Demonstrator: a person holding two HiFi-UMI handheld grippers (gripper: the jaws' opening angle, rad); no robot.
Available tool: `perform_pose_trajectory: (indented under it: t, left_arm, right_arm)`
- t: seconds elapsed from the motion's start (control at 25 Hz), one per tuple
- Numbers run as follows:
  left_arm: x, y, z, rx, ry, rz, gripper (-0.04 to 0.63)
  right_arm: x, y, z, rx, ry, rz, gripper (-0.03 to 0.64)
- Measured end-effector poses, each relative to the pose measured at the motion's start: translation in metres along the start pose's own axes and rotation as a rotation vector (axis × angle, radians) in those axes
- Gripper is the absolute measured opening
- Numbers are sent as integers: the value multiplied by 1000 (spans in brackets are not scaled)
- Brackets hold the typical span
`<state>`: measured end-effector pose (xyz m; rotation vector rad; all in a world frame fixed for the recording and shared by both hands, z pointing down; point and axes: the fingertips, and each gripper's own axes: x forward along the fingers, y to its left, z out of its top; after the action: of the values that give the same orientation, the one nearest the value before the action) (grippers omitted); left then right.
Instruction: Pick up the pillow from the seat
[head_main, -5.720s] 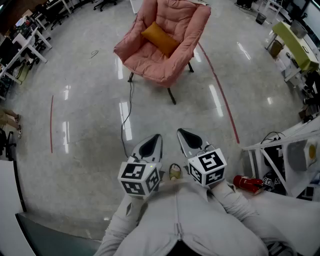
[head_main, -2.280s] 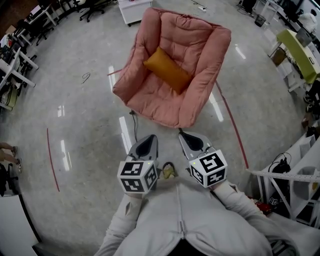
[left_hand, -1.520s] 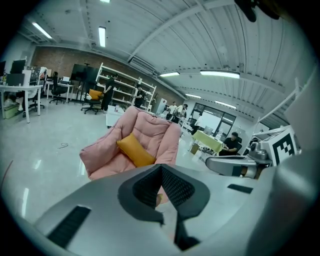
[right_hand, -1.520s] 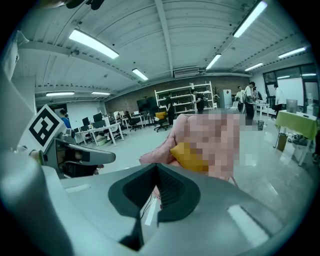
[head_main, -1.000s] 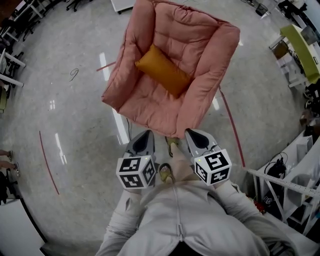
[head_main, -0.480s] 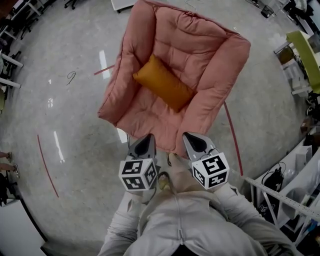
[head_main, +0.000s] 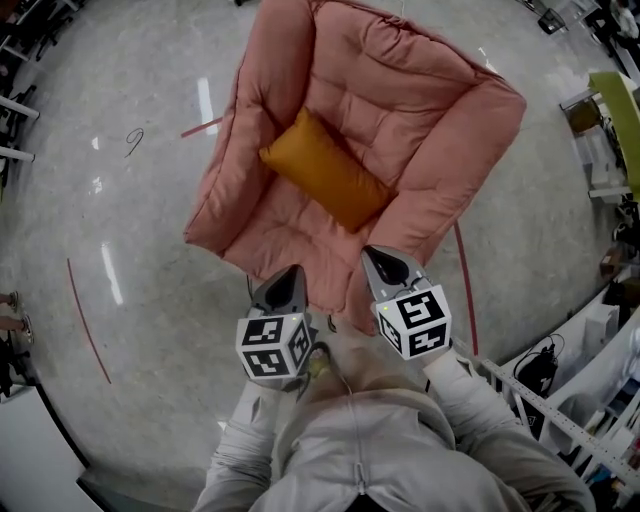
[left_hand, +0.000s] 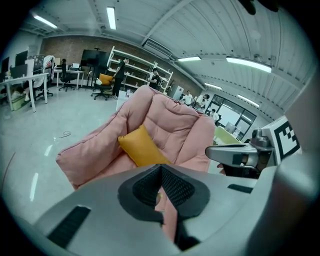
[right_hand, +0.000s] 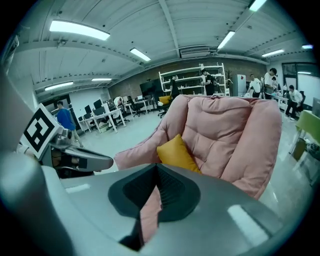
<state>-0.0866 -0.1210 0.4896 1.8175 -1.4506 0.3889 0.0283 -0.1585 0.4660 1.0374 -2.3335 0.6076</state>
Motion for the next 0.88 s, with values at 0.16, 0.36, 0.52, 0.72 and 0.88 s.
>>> perform_pose_trajectory:
  t: [0.16, 0.36, 0.52, 0.72, 0.88]
  left_arm:
    - [23, 3, 6, -14, 17, 21, 5]
    - [52, 9, 10, -16, 41, 25, 5]
    - [71, 11, 4, -28, 61, 29, 5]
    - [91, 14, -5, -46, 85, 24, 5]
    - [101, 15, -12, -55, 96, 24, 5]
  right_arm:
    - [34, -25, 5, -51, 41, -19, 0]
    - [83, -46, 10, -76, 84, 9, 88]
    - [120, -60, 3, -95, 132, 39, 206]
    - [165, -73, -18, -164, 221, 64, 369]
    - [194, -81, -43, -199, 307, 96, 485]
